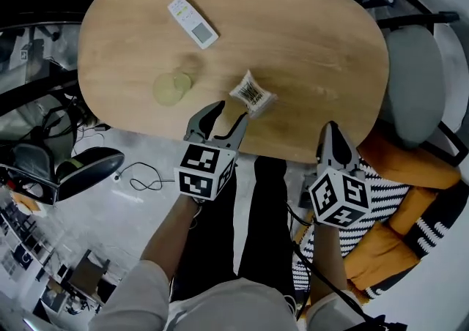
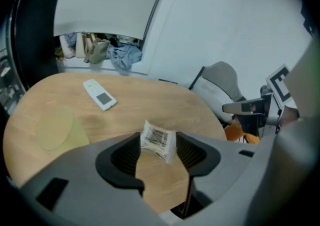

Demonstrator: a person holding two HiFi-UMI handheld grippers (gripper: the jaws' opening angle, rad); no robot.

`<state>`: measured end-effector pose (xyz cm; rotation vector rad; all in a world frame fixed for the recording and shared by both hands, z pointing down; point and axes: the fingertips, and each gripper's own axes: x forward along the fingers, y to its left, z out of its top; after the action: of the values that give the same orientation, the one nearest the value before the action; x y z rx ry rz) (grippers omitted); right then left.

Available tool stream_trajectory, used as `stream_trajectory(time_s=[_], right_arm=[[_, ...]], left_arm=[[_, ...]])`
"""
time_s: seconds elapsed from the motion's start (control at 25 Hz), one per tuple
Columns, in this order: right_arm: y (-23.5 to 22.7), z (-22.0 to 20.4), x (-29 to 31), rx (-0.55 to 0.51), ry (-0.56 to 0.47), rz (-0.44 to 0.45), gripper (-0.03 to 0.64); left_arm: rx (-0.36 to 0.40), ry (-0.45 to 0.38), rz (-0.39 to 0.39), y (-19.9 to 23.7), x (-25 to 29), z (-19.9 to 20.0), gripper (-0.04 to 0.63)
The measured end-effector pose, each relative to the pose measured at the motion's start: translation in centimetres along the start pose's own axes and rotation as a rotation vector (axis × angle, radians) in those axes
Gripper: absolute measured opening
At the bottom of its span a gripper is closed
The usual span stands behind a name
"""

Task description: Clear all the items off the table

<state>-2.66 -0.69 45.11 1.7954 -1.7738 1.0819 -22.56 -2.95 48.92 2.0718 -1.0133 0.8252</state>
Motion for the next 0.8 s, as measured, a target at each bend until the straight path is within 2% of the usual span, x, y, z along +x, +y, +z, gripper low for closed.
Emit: stream_trajectory(time_s=[0.12, 0.32, 0.6, 0.8], right_arm=[[-0.8, -1.2, 1.0, 0.007, 0.015, -0.002, 0.025], [-0.7, -2.5, 1.0, 0.017, 0.044, -0.005, 0.025], [-1.6, -4.2, 1.0, 0.06, 0.064, -0.012, 0.025], [-3.2, -5.2, 1.9, 0.07, 0.071, -0.021, 0.025]], left_arm=[[0.055, 0.04, -0.031, 0.1, 2.6, -0.6, 0.279], [0.128, 0.093, -0.053, 0.1, 4.8, -0.3, 0.336], [0.214, 0.187, 0.01, -0.2, 8.4, -1.9, 0.4], [0.211, 0.209, 0.045, 0.1, 10.9, -3.3, 0.408]])
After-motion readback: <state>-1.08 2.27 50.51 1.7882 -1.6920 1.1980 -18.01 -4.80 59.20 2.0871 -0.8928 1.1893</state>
